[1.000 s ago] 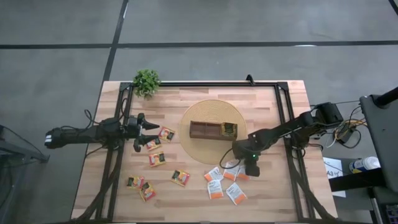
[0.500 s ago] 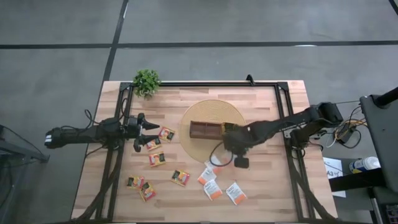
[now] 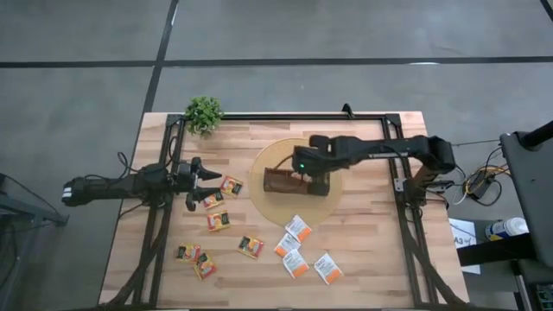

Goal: Pick & Place Tea
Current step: Put the white tea bag into the middle section of the wooden organizer

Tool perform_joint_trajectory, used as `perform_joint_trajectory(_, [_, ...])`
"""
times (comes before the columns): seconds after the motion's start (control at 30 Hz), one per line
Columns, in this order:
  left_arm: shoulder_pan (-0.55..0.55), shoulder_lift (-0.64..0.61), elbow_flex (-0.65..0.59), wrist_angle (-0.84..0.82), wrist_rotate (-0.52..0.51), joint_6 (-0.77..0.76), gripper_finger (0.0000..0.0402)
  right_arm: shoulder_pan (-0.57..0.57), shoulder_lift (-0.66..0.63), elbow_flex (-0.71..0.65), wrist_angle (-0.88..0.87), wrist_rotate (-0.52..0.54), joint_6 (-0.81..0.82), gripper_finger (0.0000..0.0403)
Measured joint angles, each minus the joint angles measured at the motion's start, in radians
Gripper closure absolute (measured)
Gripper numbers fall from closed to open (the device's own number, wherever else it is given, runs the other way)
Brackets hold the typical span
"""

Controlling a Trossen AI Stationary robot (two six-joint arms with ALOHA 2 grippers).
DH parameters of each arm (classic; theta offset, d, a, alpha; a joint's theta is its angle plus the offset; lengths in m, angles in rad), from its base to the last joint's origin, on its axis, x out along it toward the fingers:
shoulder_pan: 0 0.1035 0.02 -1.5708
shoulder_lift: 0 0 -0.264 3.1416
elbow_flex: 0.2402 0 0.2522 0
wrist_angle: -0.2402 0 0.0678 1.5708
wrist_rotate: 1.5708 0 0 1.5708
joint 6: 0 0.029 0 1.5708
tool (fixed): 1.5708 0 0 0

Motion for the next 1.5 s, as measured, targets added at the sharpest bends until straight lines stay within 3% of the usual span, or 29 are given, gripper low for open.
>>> perform_joint_trajectory(0.27, [0.000,0.000,0.000,0.000,0.000,0.000,0.0145,-0.041,0.144,0.196,-0.135,0.039,-0.161,0.0395])
perform_joint_trajectory(0.83, [0.000,0.000,0.000,0.000,0.000,0.000,0.0145,-0.041,0.374,0.434,-0.292,0.037,-0.201,0.0395])
perform_joint_trajectory(1.1, [0.000,0.000,0.000,0.000,0.000,0.000,0.0145,-0.047,0.414,0.475,-0.333,0.041,-0.244,0.0395])
perform_joint_trajectory(1.5, [0.000,0.000,0.000,0.000,0.000,0.000,0.0145,-0.055,0.413,0.418,-0.293,0.043,-0.221,0.0395])
